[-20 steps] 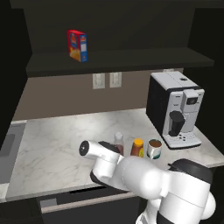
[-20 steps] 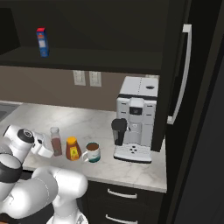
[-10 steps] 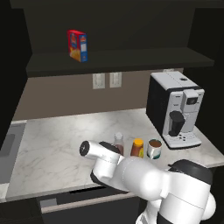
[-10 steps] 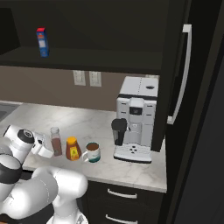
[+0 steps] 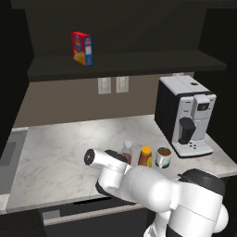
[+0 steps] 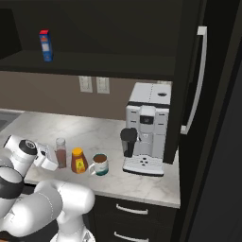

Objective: Pick the cinnamon and honey bottle from the cabinet and place them next to the mug.

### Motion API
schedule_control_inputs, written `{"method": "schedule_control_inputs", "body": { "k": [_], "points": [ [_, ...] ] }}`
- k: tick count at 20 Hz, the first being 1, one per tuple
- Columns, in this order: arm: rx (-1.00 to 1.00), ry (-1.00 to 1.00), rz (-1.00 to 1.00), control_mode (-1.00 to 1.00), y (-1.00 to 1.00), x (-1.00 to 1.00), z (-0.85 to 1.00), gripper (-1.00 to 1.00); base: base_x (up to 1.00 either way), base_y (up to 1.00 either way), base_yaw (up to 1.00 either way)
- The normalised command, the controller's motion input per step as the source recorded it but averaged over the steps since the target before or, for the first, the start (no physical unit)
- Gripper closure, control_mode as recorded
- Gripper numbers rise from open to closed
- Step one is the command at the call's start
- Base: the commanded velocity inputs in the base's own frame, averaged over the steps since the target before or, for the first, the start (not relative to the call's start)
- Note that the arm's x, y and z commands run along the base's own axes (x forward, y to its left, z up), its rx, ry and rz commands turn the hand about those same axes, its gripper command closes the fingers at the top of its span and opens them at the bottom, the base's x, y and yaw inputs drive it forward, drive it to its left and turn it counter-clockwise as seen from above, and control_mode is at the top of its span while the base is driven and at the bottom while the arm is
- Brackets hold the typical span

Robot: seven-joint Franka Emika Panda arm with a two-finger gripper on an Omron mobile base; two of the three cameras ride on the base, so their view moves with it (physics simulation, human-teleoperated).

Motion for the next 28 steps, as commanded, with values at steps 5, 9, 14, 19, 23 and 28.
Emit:
{"method": "schedule_control_inputs", "body": {
  "k": [5, 9, 14, 19, 23, 28],
  "points": [
    [0.00, 0.00, 0.00, -1.00, 0.00, 0.00, 0.00, -1.00, 0.00, 0.00, 0.00],
    [0.00, 0.01, 0.00, -1.00, 0.00, 0.00, 0.00, -1.00, 0.00, 0.00, 0.00],
    [0.00, 0.00, 0.00, -1.00, 0.05, -0.13, 0.00, -1.00, 0.00, 0.00, 0.00],
    [0.00, 0.00, 0.00, -1.00, 0.21, -0.34, 0.00, -1.00, 0.00, 0.00, 0.00],
    [0.00, 0.00, 0.00, -1.00, 0.17, -0.20, 0.00, -1.00, 0.00, 0.00, 0.00],
    [0.00, -0.02, 0.00, -1.00, 0.08, -0.30, 0.23, -1.00, 0.00, 0.00, 0.00]
  ]
}}
